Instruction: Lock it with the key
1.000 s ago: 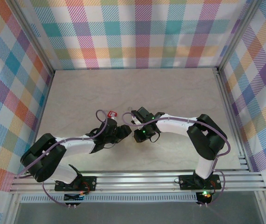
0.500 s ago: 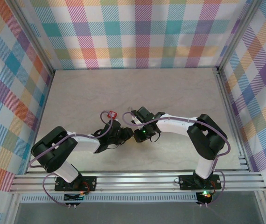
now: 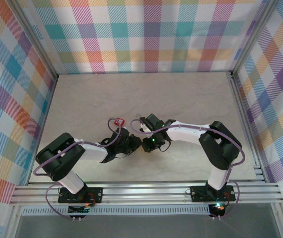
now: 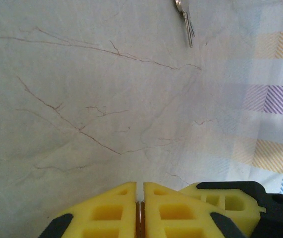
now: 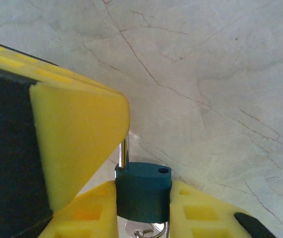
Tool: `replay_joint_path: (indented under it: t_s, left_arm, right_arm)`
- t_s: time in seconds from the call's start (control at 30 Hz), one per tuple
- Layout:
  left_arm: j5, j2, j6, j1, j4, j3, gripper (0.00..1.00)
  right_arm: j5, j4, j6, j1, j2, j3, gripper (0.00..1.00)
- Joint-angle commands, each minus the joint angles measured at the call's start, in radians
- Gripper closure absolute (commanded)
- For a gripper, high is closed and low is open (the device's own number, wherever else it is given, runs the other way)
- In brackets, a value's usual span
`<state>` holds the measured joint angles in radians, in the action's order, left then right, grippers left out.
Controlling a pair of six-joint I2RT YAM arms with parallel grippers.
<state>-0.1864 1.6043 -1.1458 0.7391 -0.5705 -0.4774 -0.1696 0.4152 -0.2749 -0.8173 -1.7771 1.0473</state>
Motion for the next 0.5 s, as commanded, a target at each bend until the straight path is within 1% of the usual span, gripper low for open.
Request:
replay_joint_path:
  t_s: [0.0,0.07,0.3,0.47]
  left_arm:
    - [-0.019,0.016,-0.003,0.016,-0.046,-0.009,0.94]
    - [-0.019,0.017,-0.004,0.016,-0.050,-0.007,1.00]
    - [-0.010,-0.004,0.006,0.015,-0.066,0.005,1.00]
    - [0.016,-0.055,0.052,0.015,0.017,-0.014,1.00]
  right_arm:
    - [-0.032,-0.030,-0.007,0.006,0.025,-0.004,0.77]
    - [-0.033,-0.032,-0.007,0.007,0.025,-0.006,0.77]
    - [-0.034,-0.039,-0.007,0.006,0.037,-0.012,0.77]
    - [-0.033,-0.059,-0.001,0.009,0.072,-0.031,0.71]
